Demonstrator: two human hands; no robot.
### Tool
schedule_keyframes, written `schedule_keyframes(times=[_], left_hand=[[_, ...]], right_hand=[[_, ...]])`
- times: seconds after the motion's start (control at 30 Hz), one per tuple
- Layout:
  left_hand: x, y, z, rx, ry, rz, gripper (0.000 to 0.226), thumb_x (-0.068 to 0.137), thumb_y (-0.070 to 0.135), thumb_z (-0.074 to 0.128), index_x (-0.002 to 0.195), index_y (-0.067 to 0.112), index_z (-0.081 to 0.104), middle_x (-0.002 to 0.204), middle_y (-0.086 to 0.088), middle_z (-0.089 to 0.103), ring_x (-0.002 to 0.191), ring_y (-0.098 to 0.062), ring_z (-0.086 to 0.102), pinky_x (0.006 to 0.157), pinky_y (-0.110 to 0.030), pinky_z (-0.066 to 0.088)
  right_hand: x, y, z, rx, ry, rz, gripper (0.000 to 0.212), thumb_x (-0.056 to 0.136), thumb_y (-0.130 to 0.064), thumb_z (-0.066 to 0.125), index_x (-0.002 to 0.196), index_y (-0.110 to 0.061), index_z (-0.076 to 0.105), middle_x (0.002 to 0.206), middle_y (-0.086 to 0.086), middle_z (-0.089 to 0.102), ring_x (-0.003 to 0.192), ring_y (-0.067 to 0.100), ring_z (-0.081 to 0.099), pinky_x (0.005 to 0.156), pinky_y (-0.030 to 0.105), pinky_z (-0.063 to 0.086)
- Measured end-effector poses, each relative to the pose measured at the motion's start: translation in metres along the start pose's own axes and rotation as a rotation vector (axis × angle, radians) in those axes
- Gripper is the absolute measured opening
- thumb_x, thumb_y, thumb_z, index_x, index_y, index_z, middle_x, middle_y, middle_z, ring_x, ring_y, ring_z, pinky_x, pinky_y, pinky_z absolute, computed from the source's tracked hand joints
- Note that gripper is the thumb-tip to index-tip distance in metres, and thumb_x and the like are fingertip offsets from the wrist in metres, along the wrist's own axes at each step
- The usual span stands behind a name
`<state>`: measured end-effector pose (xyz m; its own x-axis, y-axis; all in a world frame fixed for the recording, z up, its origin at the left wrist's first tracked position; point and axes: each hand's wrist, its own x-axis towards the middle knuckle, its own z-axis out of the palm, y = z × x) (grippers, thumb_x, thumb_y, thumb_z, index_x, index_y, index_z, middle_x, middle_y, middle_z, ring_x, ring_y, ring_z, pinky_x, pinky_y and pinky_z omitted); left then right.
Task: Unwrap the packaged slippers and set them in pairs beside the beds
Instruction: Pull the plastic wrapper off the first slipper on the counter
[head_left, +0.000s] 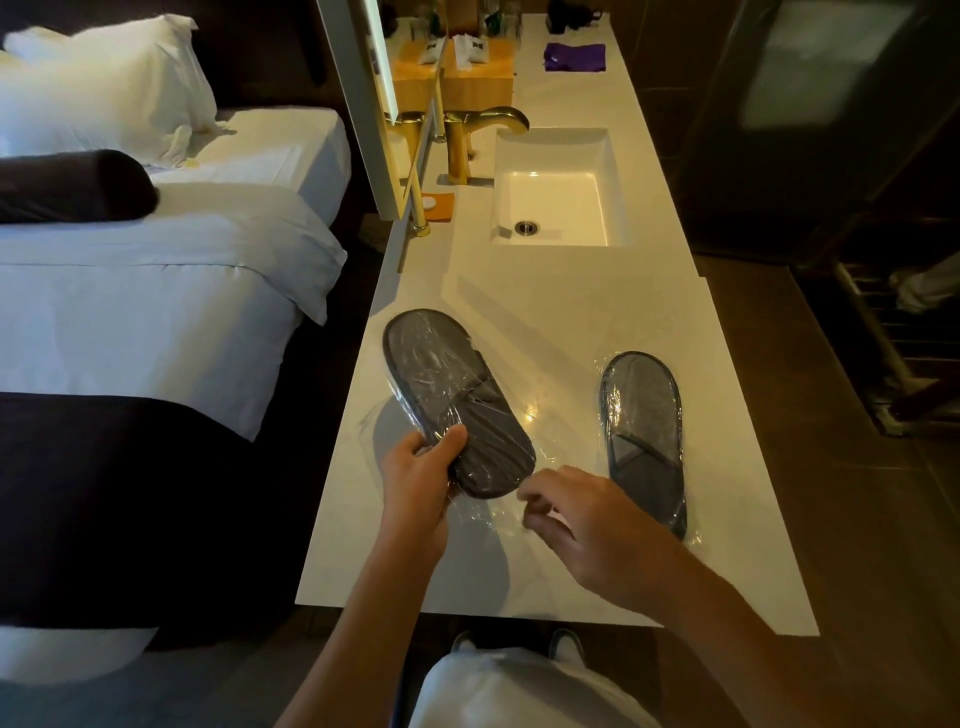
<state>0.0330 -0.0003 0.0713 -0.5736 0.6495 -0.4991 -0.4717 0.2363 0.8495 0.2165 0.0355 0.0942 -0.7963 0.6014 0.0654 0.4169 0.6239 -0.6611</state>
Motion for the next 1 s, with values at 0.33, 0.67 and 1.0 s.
schedule_keyframes(times=[0.33, 0.67, 1.0], left_hand=[[-0.004, -0.003, 0.015, -0.068, -0.038, 0.073, 0.011, 0.094, 0.017, 0.061, 0.105, 0.018, 0.062, 0.097, -0.009, 0.077, 0.088, -0.023, 0.076, 0.076, -0.035, 0.061], [-0.011, -0.019, 0.027, -0.018, -0.19, 0.048, 0.021, 0.093, 0.017, 0.062, 0.113, 0.013, 0.063, 0.1, -0.01, 0.078, 0.096, -0.028, 0.074, 0.084, -0.043, 0.06], [0.045, -0.012, 0.039, -0.082, -0.041, -0.138, 0.018, 0.091, 0.018, 0.066, 0.101, 0.004, 0.065, 0.098, -0.018, 0.074, 0.087, -0.029, 0.074, 0.075, -0.037, 0.061]], right_hand=[[0.008, -0.013, -0.004, 0.704, 0.162, 0.725, 0.015, 0.096, -0.007, 0.053, 0.1, -0.01, 0.067, 0.09, 0.011, 0.074, 0.061, 0.016, 0.07, 0.049, 0.02, 0.052], [0.007, -0.013, 0.01, 1.109, 0.349, 0.902, 0.016, 0.093, -0.017, 0.062, 0.098, -0.004, 0.068, 0.064, 0.01, 0.061, 0.047, 0.011, 0.052, 0.044, 0.022, 0.04], [-0.004, -0.009, 0.03, 1.023, 0.43, 0.965, 0.014, 0.092, -0.016, 0.064, 0.097, -0.004, 0.066, 0.052, 0.007, 0.056, 0.039, 0.012, 0.046, 0.039, 0.024, 0.038]])
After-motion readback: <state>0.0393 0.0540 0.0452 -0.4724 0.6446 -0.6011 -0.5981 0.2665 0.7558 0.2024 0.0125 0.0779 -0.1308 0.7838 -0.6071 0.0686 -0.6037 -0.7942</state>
